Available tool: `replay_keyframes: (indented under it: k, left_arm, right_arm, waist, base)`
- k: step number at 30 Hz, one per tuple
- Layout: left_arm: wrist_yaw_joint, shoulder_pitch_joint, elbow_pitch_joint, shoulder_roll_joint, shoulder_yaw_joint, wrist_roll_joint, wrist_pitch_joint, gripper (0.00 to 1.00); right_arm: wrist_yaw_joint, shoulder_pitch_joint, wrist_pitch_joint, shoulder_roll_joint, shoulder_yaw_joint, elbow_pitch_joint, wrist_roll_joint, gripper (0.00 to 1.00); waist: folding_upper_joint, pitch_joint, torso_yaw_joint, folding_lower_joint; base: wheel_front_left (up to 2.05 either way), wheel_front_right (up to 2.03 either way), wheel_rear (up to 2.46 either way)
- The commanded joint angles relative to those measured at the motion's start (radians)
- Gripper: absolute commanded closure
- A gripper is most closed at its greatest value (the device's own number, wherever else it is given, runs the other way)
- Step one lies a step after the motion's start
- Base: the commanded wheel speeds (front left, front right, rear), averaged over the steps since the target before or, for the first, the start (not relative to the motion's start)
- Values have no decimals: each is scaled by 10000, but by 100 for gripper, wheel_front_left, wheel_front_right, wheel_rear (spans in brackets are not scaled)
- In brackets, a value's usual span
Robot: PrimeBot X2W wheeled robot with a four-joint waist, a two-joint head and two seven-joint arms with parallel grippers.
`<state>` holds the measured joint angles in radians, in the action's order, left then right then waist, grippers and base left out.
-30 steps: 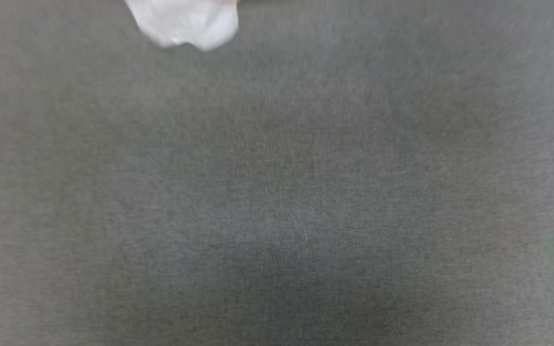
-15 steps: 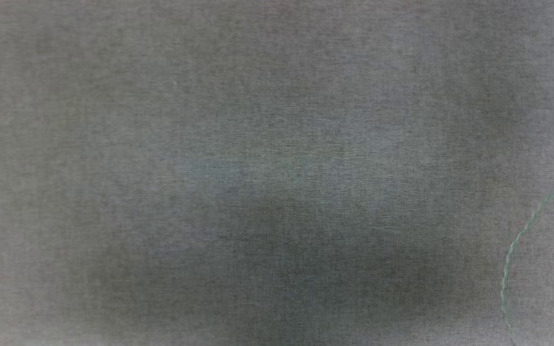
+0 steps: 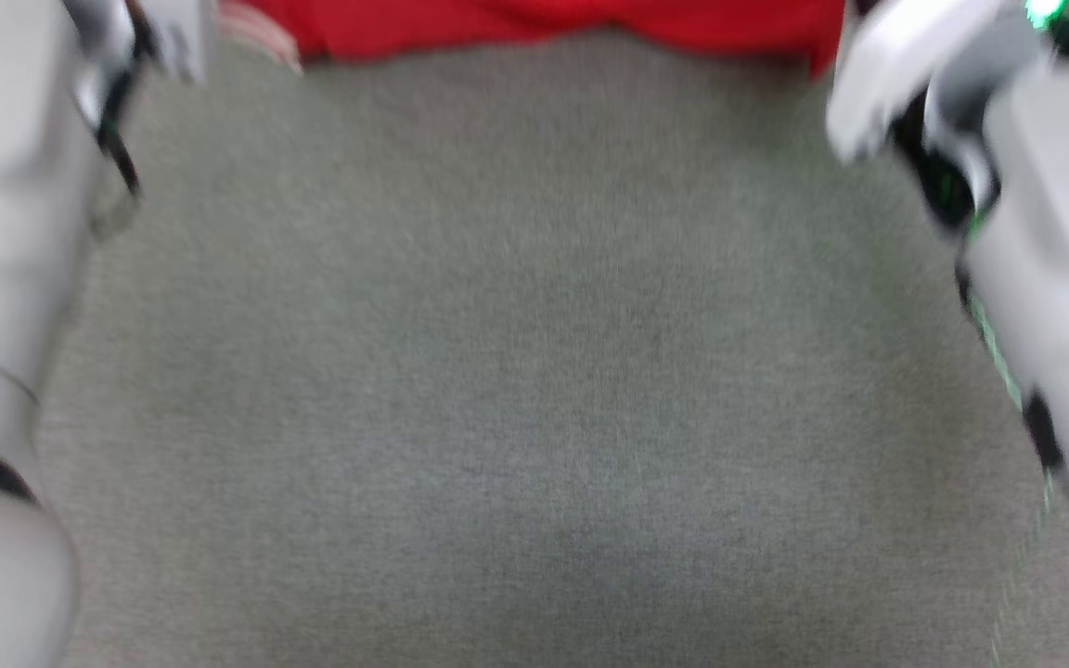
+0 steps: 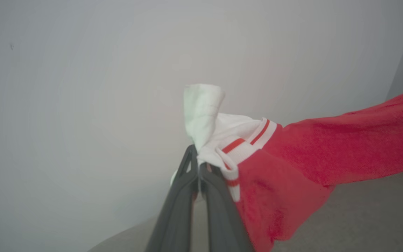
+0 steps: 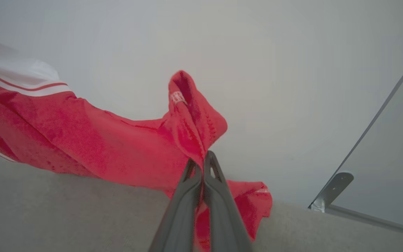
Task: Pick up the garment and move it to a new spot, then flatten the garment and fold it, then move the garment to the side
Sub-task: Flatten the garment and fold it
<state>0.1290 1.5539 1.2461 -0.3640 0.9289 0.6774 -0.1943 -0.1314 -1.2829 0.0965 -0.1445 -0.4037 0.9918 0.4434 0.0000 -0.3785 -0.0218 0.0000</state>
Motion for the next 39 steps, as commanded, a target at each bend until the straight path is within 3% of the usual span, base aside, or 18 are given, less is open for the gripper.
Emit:
replay_keyframes:
  k: [1,8,17,20,31,35,39]
  left_arm:
    - [10,-629,-123,-30,5,168,-30,100]
    - [3,-3501,-861,-241,-65,1012,-186,100]
    - [-479,-6948,-3155,-899,-226,1565,-572,100]
    - [-932,-8043,-4405,-1327,-194,1650,-593,100]
    - [-3550,-11661,-9495,-2883,-216,2244,-19,100]
    - [-4232,-12594,-10645,-3159,-222,2469,42,100]
    - [-4602,-13121,-11362,-3474,-209,2554,123,100]
  right_arm:
    - [15,736,-473,-285,-406,-388,657,100]
    - [15,3920,-2107,-2391,-2007,-3298,2969,100]
    - [13,7413,-3376,-4536,-2542,-6253,4386,100]
    - [13,8204,-3674,-5030,-2521,-6869,4526,100]
    - [13,10813,-4384,-5853,-1345,-7984,5063,100]
    - [13,11661,-4818,-6075,-978,-8340,5201,100]
    - [15,12207,-5071,-6168,-453,-8601,5160,100]
  waist:
    - [0,1572,152,0]
    - [0,2485,379,0]
    - [0,2713,653,0]
    - [0,2711,721,0]
    - [0,2477,994,0]
    - [0,2330,1024,0]
    - [0,2201,1014,0]
  base:
    - [0,0,0]
    - [0,0,0]
    - [0,0,0]
    - [0,0,0]
    - [0,0,0]
    - [0,0,0]
    - [0,0,0]
